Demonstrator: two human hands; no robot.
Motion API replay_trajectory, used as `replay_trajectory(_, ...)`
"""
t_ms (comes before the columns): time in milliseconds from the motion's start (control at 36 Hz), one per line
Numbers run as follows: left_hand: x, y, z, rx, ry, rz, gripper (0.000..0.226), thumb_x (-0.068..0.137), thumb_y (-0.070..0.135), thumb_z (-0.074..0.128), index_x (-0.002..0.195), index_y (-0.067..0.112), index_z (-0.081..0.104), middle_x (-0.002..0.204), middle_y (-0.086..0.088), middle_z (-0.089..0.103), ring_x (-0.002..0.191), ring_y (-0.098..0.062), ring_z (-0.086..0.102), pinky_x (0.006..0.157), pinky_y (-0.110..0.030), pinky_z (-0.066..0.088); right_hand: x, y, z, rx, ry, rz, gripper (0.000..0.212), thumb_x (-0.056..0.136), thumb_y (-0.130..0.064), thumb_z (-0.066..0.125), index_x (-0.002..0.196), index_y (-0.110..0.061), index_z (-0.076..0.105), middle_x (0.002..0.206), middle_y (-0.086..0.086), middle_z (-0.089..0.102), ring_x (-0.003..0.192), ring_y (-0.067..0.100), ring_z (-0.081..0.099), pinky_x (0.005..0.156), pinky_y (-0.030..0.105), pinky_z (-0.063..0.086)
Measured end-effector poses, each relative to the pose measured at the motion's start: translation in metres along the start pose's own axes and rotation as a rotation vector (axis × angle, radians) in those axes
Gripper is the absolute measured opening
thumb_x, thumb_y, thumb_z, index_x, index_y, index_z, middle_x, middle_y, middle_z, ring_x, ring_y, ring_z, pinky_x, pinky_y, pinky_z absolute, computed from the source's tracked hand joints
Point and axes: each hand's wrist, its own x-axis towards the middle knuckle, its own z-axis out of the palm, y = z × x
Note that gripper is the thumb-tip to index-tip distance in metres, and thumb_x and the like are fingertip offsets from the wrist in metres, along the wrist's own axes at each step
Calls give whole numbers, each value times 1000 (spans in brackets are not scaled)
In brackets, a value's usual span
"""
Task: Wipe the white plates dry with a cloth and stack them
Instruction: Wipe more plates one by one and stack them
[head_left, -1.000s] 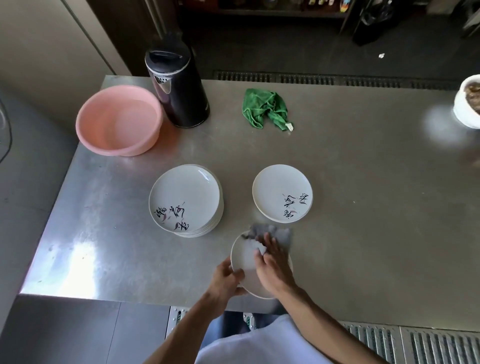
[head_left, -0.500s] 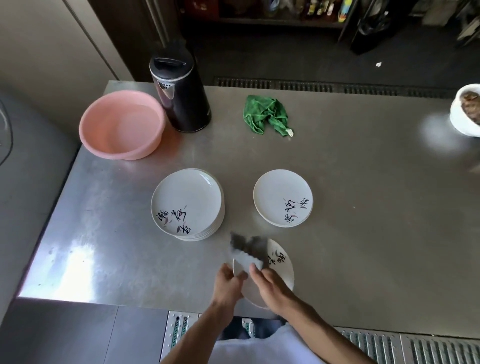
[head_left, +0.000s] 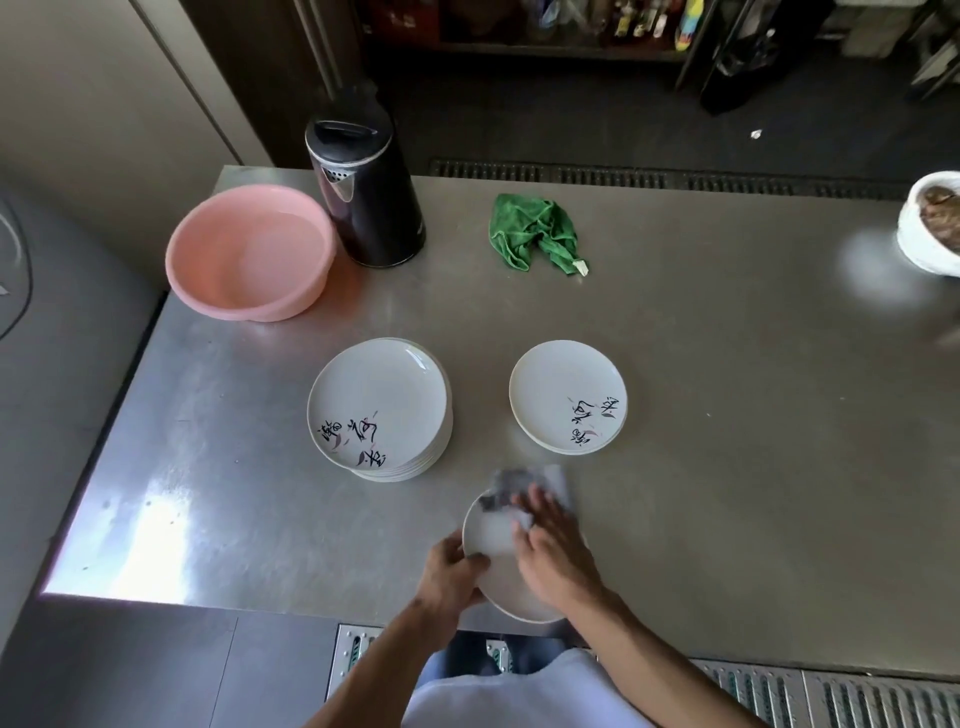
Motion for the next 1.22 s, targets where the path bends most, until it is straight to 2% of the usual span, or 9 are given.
replay_trajectory(83,0,-4,5,-55,53,11,48,74,3,55,120,10,67,109,-20,74,96,-34,71,74,-45,61,2,-6,1,8,-59,229,54,107,-36,20,156,-13,28,166,14,11,153,23,9,123,34,-3)
replay_trajectory(250,0,-5,8,-160,193,4,19,83,4,63,99,10,53,87,-15,68,74,-22,68,59,-35,57,-24,-17,5,375,-170,41,55,107,-42,29,158,-23,22,167,-5,10,152,4,6,121,19,4)
replay_trajectory(389,7,1,-8,-38,182,-10,10,96,2,61,101,6,53,104,-19,68,94,-32,68,74,-43,60,-25,-19,0,594,-134,46,57,105,-46,33,158,-29,22,164,-18,18,147,-10,13,123,22,13)
replay_trajectory(556,2,0,-6,46,-50,-2,33,86,-6,62,116,6,69,106,-17,76,93,-32,75,75,-43,62,-10,-9,6,124,-150,-107,54,107,-43,17,158,-27,22,167,-1,5,154,16,0,122,24,-4)
replay_trajectory(667,0,-5,-1,31,-55,-6,44,78,-3,56,118,10,68,105,-14,77,90,-30,76,71,-43,62,5,-6,1,-45,-66,212,55,107,-42,19,159,-25,17,167,6,3,154,22,2,124,39,0)
replay_trajectory(806,-3,-7,2,45,-81,-19,31,74,11,59,99,15,76,100,-15,78,91,-27,76,73,-39,62,-1,-25,10,66,-207,-181,51,109,-35,23,159,-27,16,166,-5,3,154,13,0,122,30,-6)
replay_trajectory(944,-1,-6,-10,-33,-27,-47,31,80,6,60,106,12,75,100,-15,77,83,-25,77,65,-36,61,0,-1,-2,-65,-113,78,58,108,-41,22,158,-11,22,166,5,15,153,17,11,124,31,2)
replay_trajectory(1111,4,17,-12,-14,-64,-6,50,77,5,55,126,13,64,101,-16,77,85,-27,75,69,-37,60,-34,4,-28,41,-141,-373,75,92,-70,44,149,-21,45,157,-10,34,146,2,25,121,19,10)
replay_trajectory(1222,5,24,-9,-81,-22,-5,70,98,-5,45,141,50,36,105,-17,77,79,-28,74,69,-41,61,-44,-3,-44,61,25,-441,44,89,-45,62,118,-14,70,118,-5,71,108,15,63,97,29,50)
